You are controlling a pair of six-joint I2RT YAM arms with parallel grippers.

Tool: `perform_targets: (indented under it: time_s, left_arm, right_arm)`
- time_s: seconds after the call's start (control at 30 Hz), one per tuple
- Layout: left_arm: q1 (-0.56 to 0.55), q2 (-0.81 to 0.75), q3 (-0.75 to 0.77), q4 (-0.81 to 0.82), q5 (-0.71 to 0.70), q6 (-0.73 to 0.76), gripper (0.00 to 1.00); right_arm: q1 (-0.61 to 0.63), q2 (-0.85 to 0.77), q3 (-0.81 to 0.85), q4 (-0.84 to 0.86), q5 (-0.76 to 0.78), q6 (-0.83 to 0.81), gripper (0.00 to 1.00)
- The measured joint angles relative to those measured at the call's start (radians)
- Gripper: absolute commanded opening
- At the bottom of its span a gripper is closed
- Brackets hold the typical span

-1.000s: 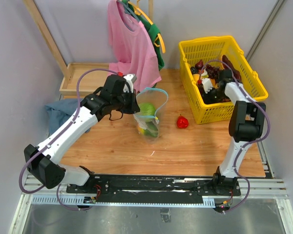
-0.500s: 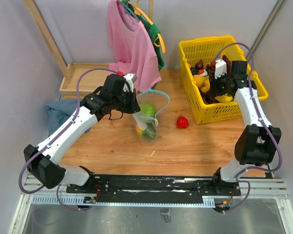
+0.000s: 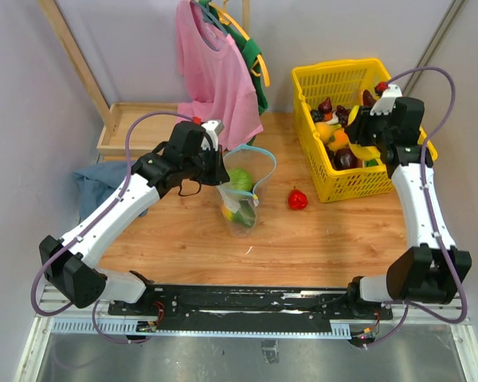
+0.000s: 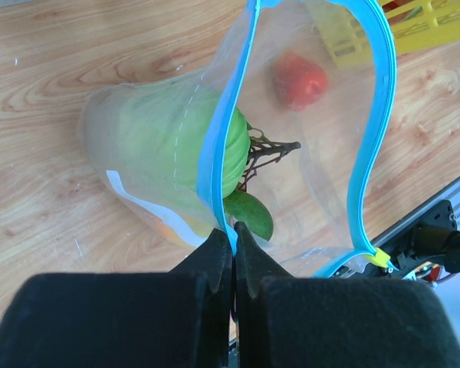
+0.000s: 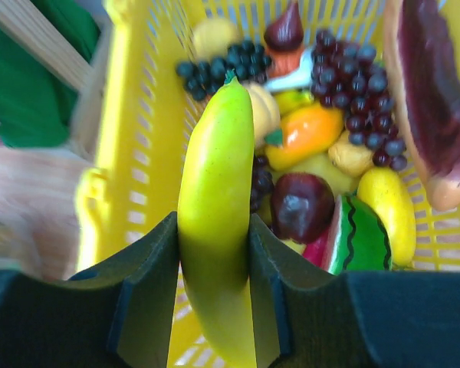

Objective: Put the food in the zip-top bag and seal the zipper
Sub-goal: Pick up the fake fruit from the bin, then place the fake fruit in the zipper food storage bag.

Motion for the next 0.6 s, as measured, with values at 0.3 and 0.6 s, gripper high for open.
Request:
perform_targets:
  time_s: [0.3, 0.6]
  left_arm:
    - [0.0, 0.0, -0.005, 0.014, 0.0, -0.012, 0.0]
    - [0.0, 0.0, -0.016, 0.027, 0.0, -0.027, 0.0]
  right_arm:
    - [0.18, -0.191, -0.06, 0.138, 0.091, 0.25, 0.01]
    - [0.459, -0.246, -0.138, 0.267, 0.191, 0.444, 0.01]
